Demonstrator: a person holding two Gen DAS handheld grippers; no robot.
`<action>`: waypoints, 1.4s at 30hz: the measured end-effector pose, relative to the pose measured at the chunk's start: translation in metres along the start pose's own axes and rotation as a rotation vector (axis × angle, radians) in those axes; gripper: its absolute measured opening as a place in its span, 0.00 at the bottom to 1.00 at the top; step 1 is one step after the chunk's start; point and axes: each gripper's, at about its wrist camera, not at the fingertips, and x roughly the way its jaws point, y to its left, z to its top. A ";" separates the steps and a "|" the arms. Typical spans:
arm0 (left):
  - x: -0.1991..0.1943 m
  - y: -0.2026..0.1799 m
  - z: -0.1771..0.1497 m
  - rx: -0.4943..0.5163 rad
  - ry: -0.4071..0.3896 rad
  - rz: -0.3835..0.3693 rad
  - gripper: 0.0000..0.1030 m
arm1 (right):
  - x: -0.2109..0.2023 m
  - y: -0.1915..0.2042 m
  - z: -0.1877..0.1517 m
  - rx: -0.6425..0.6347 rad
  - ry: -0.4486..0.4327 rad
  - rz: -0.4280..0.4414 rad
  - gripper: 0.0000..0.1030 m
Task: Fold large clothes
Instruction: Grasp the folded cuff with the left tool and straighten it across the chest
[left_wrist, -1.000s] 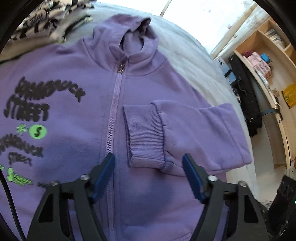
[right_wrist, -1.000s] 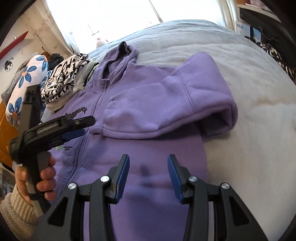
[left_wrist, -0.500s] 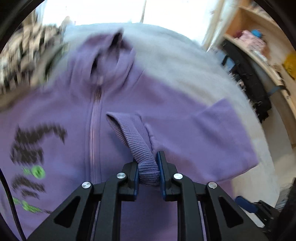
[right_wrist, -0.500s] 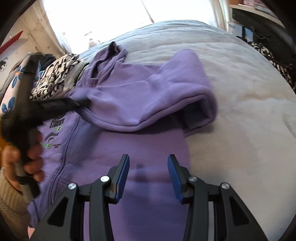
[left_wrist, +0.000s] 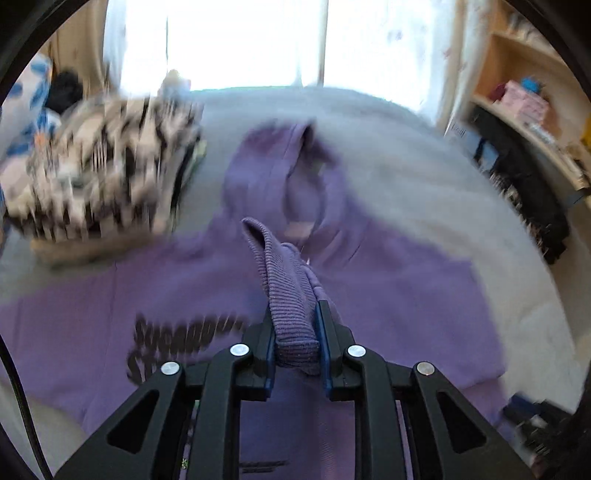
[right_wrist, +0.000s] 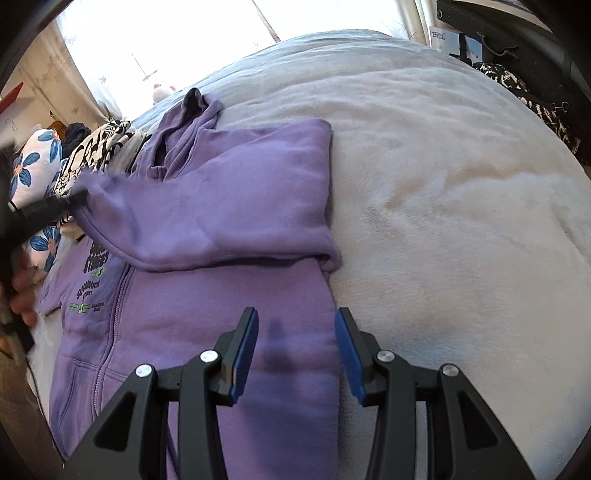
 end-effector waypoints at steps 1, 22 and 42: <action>0.017 0.010 -0.009 -0.019 0.052 0.006 0.16 | 0.002 0.001 0.001 -0.003 0.006 0.002 0.42; 0.059 0.042 -0.022 -0.091 0.110 -0.118 0.16 | 0.051 -0.026 0.061 0.108 0.069 0.079 0.25; 0.059 0.105 -0.005 -0.267 0.107 -0.139 0.54 | 0.041 -0.027 0.112 0.135 -0.023 0.046 0.58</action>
